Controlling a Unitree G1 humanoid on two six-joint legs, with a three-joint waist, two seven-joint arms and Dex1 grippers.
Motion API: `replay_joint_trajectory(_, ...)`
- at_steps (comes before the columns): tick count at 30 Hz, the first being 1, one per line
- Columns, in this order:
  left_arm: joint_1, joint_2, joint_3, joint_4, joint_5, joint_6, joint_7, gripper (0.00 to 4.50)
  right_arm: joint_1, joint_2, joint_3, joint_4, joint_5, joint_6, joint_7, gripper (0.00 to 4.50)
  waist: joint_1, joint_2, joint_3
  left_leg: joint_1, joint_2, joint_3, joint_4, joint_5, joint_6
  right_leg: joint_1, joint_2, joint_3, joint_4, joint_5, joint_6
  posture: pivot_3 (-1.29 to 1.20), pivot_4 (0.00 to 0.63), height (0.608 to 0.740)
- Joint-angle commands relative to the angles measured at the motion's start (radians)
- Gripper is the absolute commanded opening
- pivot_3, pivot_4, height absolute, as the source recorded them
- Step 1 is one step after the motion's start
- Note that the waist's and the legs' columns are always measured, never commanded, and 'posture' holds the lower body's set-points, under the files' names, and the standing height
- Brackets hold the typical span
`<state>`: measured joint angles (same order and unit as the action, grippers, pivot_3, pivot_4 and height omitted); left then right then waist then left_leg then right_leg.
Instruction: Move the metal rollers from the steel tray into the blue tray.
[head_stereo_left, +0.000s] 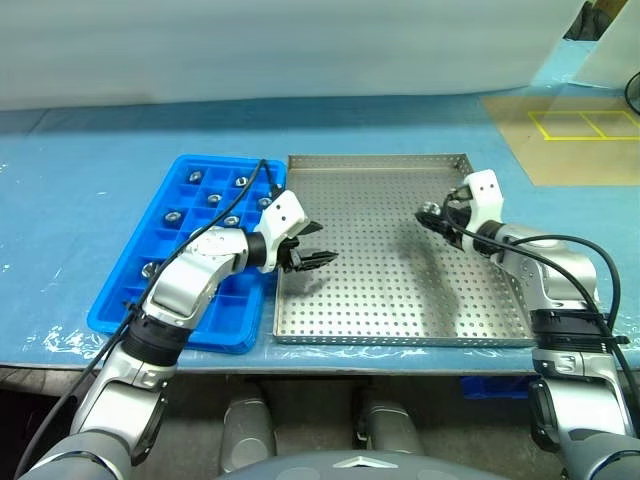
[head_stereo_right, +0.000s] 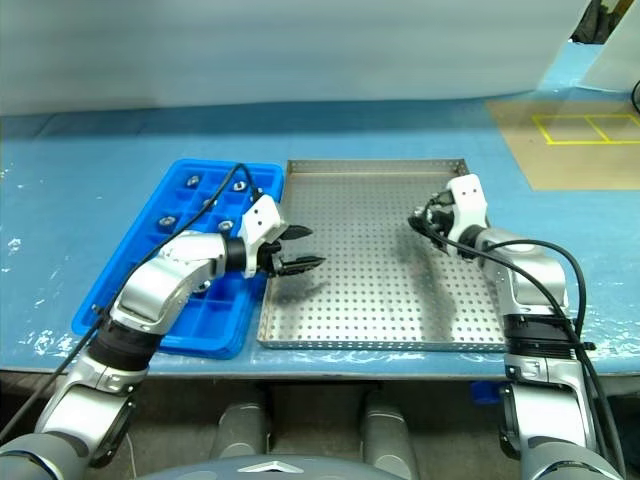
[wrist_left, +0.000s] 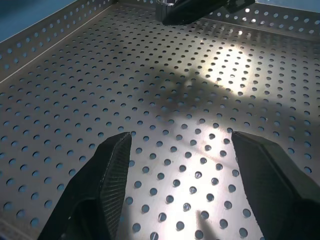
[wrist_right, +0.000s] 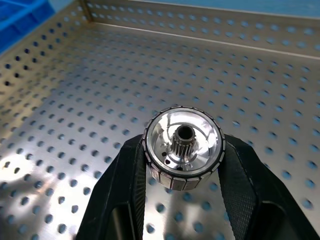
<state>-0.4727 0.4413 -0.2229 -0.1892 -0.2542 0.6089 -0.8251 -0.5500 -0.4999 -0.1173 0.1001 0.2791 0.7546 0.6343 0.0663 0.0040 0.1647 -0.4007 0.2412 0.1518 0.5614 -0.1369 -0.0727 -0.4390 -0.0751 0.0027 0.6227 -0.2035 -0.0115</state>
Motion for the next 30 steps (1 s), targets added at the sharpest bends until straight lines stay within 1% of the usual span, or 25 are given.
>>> replay_joint_trajectory(1, 0.070, 0.040, 0.069, -0.144, -0.039, 0.046, 0.031, 3.37, -0.066, 0.034, 0.062, -0.032, 0.042, -0.075, 0.093, 1.62, 0.003, 0.000, 0.000, 0.000, 0.000, 0.000, 0.000, 0.000, 0.000, 0.000, 0.000, -0.001, 0.000, 0.000, 0.000, 0.07, 0.150, 0.740)
replay_joint_trajectory(5, 0.148, 0.066, 0.120, -0.245, -0.069, 0.082, 0.069, 3.37, -0.117, 0.071, 0.115, 0.000, 0.055, -0.108, 0.165, 1.62, 0.022, 0.000, 0.000, -0.003, 0.001, 0.000, 0.000, -0.001, 0.002, -0.001, 0.000, -0.001, 0.000, 0.000, 0.000, 0.14, 0.150, 0.740)
replay_joint_trajectory(10, 0.227, 0.091, 0.156, -0.346, -0.094, 0.116, 0.109, 3.37, -0.171, 0.105, 0.150, 0.036, 0.065, -0.127, 0.223, 1.62, 0.049, 0.000, 0.000, -0.003, 0.000, -0.001, 0.000, -0.002, 0.003, -0.001, -0.002, -0.002, -0.001, 0.000, 0.000, 0.21, 0.150, 0.740)
replay_joint_trajectory(15, 0.325, 0.112, 0.217, -0.456, -0.134, 0.150, 0.152, 3.37, -0.217, 0.137, 0.193, 0.051, 0.092, -0.109, 0.314, 1.62, 0.066, 0.000, 0.001, -0.003, 0.001, -0.002, -0.001, -0.002, 0.003, -0.001, -0.002, -0.001, -0.001, 0.000, 0.000, 0.32, 0.150, 0.740)
replay_joint_trajectory(19, 0.421, 0.114, 0.258, -0.554, -0.167, 0.178, 0.194, 3.37, -0.249, 0.156, 0.231, 0.061, 0.107, -0.100, 0.380, 1.62, 0.075, 0.000, 0.001, -0.004, 0.001, -0.002, -0.002, -0.002, 0.003, -0.002, -0.002, -0.002, -0.002, 0.000, 0.000, 0.38, 0.150, 0.740)
replay_joint_trajectory(27, 0.597, 0.108, 0.330, -0.706, -0.206, 0.212, 0.282, 3.37, -0.288, 0.194, 0.314, 0.049, 0.100, -0.100, 0.458, 1.62, 0.127, 0.000, 0.001, -0.005, 0.001, -0.003, -0.003, -0.002, 0.003, -0.002, -0.002, -0.001, -0.003, -0.001, 0.000, 0.48, 0.150, 0.740)
replay_joint_trajectory(28, 0.621, 0.108, 0.335, -0.721, -0.207, 0.211, 0.291, 3.37, -0.288, 0.198, 0.327, 0.046, 0.095, -0.101, 0.463, 1.62, 0.136, 0.000, 0.001, -0.005, 0.001, -0.003, -0.003, -0.002, 0.003, -0.002, -0.002, -0.001, -0.004, -0.001, 0.001, 0.50, 0.150, 0.740)
replay_joint_trajectory(30, 0.661, 0.110, 0.342, -0.744, -0.209, 0.207, 0.306, 3.37, -0.286, 0.203, 0.350, 0.041, 0.086, -0.102, 0.468, 1.62, 0.149, 0.000, 0.001, -0.005, 0.001, -0.003, -0.005, -0.002, 0.003, -0.002, -0.002, -0.001, -0.004, -0.005, 0.007, 0.51, 0.150, 0.740)
